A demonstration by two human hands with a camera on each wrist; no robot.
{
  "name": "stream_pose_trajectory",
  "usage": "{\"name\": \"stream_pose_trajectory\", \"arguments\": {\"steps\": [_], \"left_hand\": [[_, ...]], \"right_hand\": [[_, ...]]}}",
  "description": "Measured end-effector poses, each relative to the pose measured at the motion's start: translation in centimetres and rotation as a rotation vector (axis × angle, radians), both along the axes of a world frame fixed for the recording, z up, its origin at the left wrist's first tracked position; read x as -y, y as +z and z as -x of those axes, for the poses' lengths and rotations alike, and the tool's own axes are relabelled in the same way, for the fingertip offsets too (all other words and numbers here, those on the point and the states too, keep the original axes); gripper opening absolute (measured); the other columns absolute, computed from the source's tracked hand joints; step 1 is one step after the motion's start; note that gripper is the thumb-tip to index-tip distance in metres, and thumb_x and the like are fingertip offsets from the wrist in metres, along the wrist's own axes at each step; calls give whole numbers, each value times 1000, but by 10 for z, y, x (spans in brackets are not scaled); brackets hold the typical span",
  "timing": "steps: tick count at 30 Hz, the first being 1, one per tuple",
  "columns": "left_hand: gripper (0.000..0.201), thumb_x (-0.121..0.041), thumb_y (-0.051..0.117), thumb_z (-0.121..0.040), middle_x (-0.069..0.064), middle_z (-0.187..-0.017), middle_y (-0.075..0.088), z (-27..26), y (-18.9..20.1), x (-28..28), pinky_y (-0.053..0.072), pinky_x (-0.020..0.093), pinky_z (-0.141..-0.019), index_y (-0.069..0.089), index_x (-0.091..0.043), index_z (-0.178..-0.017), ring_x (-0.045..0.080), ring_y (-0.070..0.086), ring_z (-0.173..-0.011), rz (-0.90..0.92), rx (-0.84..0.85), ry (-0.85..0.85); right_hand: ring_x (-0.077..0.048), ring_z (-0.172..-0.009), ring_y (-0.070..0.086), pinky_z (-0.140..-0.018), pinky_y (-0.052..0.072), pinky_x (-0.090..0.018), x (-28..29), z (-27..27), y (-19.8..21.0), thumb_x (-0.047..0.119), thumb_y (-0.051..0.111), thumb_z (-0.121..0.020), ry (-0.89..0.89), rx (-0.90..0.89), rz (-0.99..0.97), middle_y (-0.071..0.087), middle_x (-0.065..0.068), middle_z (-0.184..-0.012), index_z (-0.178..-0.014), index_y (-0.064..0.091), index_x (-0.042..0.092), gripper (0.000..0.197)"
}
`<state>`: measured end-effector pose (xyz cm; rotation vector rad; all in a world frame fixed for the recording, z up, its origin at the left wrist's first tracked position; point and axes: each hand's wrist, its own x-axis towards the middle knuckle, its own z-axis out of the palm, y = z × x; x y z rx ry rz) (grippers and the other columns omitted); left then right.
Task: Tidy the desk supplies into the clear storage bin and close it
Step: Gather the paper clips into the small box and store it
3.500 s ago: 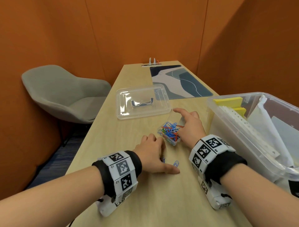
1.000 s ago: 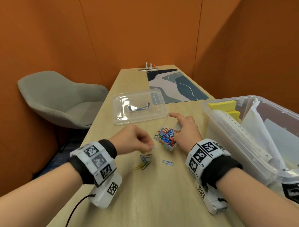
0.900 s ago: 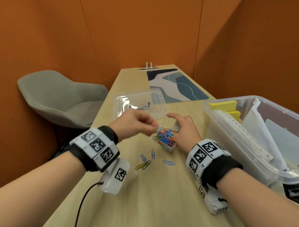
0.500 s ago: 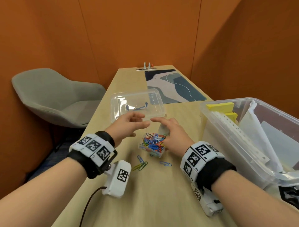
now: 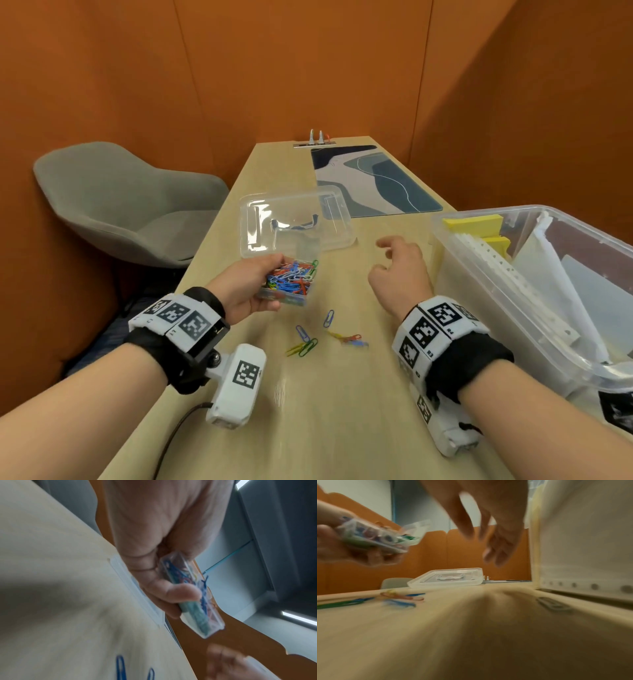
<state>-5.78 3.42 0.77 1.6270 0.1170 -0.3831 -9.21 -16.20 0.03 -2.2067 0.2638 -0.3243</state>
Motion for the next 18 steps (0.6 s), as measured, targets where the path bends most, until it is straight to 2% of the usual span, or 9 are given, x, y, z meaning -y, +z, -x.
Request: {"name": "stream_pose_trajectory", "arguments": {"steps": [1, 3, 6, 8, 11, 12, 14, 16, 18], "left_hand": [[28, -29, 39, -99, 3, -64, 65, -2, 1, -5, 44, 15, -33, 61, -17, -89, 8, 61, -40, -6, 4, 33], [27, -29, 39, -99, 4, -70, 64, -4, 4, -13, 44, 16, -33, 60, -17, -88, 6, 61, -39, -19, 8, 71], [25, -28, 40, -99, 6, -75, 63, -5, 5, -22, 45, 16, -32, 59, -16, -89, 5, 60, -37, -29, 6, 112], [24, -29, 41, -99, 6, -75, 63, -3, 4, -24, 45, 16, -32, 59, -15, -91, 5, 61, -37, -31, -3, 120], [23, -29, 42, -99, 6, -78, 64, -1, 0, -25, 46, 16, -33, 59, -15, -93, 6, 62, -39, -19, -15, 109], [23, -29, 41, -99, 6, -78, 64, 1, 0, -23, 46, 16, -34, 59, -15, -93, 5, 62, -39, -15, -17, 107], [22, -29, 42, -98, 6, -76, 63, 3, -1, -19, 46, 16, -33, 58, -14, -93, 5, 61, -38, -5, -18, 109], [25, -30, 42, -98, 6, -74, 63, 5, 0, -13, 44, 15, -33, 58, -13, -91, 6, 60, -37, -1, -13, 109], [30, -34, 41, -98, 6, -71, 65, 7, 1, -4, 41, 14, -34, 59, -13, -88, 7, 58, -38, -27, 1, 97]], "right_hand": [[-24, -103, 53, -84, 42, -32, 2, 0, -1, 9, 47, -86, -42, -162, 111, 37, -10, -135, -132, 41, 14, 47], [-33, -117, 49, -86, 40, -34, -1, 4, -6, 15, 46, -90, -3, -436, 271, 36, -16, -136, -134, 36, 7, 46], [-31, -109, 55, -76, 40, -30, -8, 4, -14, 23, 46, -91, 133, -551, 373, 49, -16, -126, -125, 43, 4, 39], [-29, -88, 59, -68, 46, -30, -12, 3, -18, 22, 47, -89, 221, -508, 301, 61, -14, -106, -113, 51, 5, 29], [-22, -59, 60, -62, 53, -30, -25, 5, -24, 18, 48, -92, 345, -484, -69, 60, -8, -77, -100, 49, 10, 11], [-17, -57, 58, -59, 53, -26, -29, 8, -23, 18, 49, -93, 386, -473, -171, 56, -5, -74, -102, 48, 11, 11], [-12, -60, 56, -58, 50, -24, -34, 8, -21, 24, 50, -94, 450, -374, -198, 51, -2, -77, -109, 49, 13, 18], [-14, -64, 59, -62, 49, -26, -33, 7, -14, 34, 46, -95, 429, -166, -137, 53, -1, -83, -113, 50, 17, 25], [-17, -74, 64, -70, 50, -29, -30, 7, -8, 37, 44, -95, 395, 33, -196, 54, 0, -92, -108, 48, 23, 20]]}}
